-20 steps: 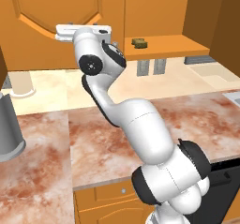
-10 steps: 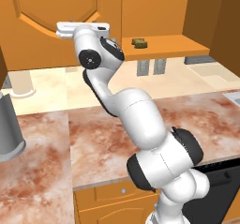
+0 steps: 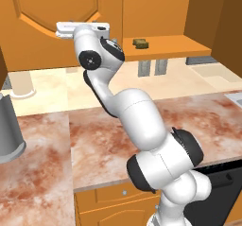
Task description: Pick up the sponge and bar soap from the sink, and place them back in the cabinet, and close the cabinet doors.
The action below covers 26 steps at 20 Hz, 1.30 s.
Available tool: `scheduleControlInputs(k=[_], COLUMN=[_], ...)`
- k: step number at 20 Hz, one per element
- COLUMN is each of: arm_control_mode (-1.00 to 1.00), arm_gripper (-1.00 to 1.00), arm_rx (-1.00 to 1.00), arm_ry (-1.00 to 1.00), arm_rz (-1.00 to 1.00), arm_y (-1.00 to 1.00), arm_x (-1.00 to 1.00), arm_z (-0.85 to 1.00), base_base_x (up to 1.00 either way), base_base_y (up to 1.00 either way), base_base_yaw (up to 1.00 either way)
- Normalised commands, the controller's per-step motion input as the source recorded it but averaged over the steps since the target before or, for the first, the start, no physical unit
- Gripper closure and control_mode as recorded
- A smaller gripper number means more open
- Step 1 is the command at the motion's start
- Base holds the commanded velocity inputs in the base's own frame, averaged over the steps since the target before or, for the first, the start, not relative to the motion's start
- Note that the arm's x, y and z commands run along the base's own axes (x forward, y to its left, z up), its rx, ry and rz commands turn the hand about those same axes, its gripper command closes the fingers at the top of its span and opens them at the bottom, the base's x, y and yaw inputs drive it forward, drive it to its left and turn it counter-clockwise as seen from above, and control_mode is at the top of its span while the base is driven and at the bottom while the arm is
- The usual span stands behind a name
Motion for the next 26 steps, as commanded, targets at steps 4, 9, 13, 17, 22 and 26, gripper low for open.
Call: scheduleControlInputs(k=[4,9,13,17,22,26], arm_control_mode=[-1.00,-1.00,-1.00,-1.00,-1.00,-1.00], arm_gripper=[-1.00,-1.00,-1.00,-1.00,-1.00,-1.00], arm_rx=[0.00,0.00,0.00,0.00,0.00,0.00], arm_ry=[0.00,0.00,0.00,0.00,0.00,0.00], arm_rz=[0.00,0.00,0.00,0.00,0.00,0.00], arm_y=[0.00,0.00,0.00,0.00,-0.04,-0.13], arm_x=[0.09,-0.02,-0.15,-0.28,-0.28,-0.33], arm_z=[0.00,0.05,0.11,0.13,0.12,0.12], base_base_x=[0.00,0.00,0.00,0.00,0.00,0.00], base_base_y=[0.00,0.00,0.00,0.00,0.00,0.00], base_base_yaw=[0.00,0.00,0.00,0.00,0.00,0.00])
